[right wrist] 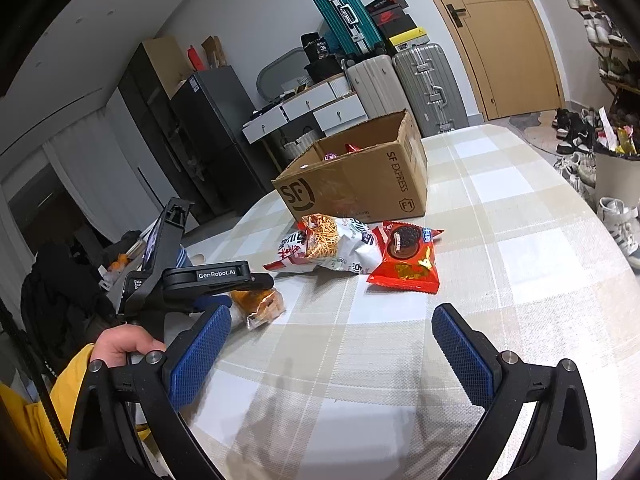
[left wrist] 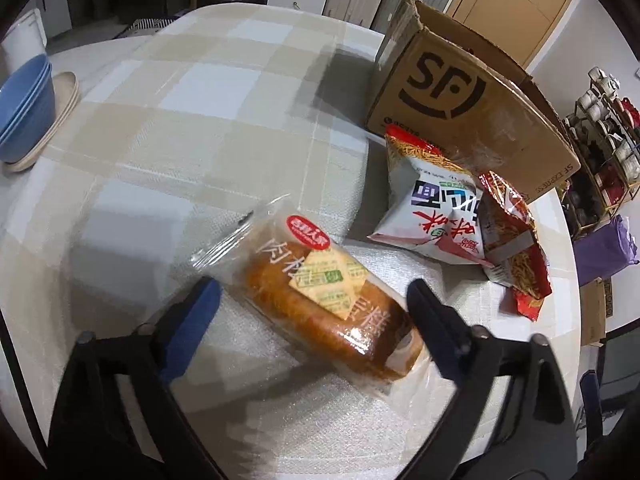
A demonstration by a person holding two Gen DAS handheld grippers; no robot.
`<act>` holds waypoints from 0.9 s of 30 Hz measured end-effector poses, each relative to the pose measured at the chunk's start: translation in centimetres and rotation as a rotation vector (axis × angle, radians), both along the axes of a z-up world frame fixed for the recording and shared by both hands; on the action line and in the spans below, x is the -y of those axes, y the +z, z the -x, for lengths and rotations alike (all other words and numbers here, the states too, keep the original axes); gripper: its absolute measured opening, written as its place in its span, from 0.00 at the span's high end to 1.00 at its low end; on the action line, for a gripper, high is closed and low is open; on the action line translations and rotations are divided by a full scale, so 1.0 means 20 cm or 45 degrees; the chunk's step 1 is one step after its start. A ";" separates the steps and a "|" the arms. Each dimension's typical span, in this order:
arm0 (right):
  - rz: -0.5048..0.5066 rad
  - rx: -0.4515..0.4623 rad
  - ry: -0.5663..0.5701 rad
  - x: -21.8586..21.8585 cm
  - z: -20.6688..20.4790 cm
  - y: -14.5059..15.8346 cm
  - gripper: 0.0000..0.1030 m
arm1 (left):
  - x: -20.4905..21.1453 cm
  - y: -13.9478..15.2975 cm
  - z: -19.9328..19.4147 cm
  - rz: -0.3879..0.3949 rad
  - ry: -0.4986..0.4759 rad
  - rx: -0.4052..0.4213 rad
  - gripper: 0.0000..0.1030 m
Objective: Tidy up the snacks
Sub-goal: 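Grasp the orange cake bun with the left tool while the right tool grasps the red Oreo pack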
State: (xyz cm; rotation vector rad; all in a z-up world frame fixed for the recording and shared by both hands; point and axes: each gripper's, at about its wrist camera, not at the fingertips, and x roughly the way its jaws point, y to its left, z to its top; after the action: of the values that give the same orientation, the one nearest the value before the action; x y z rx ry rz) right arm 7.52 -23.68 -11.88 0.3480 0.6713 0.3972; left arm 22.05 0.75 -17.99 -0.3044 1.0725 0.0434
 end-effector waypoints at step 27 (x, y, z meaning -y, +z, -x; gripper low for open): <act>0.238 -0.145 -0.089 -0.02 -0.34 -0.02 0.01 | -0.08 0.04 0.39 0.217 -0.310 0.099 0.67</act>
State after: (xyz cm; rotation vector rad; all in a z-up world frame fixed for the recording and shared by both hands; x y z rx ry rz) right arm 14.26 -23.33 -12.19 0.2171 0.7990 0.2469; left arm 14.30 2.44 -17.19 -0.3242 1.0315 -0.2771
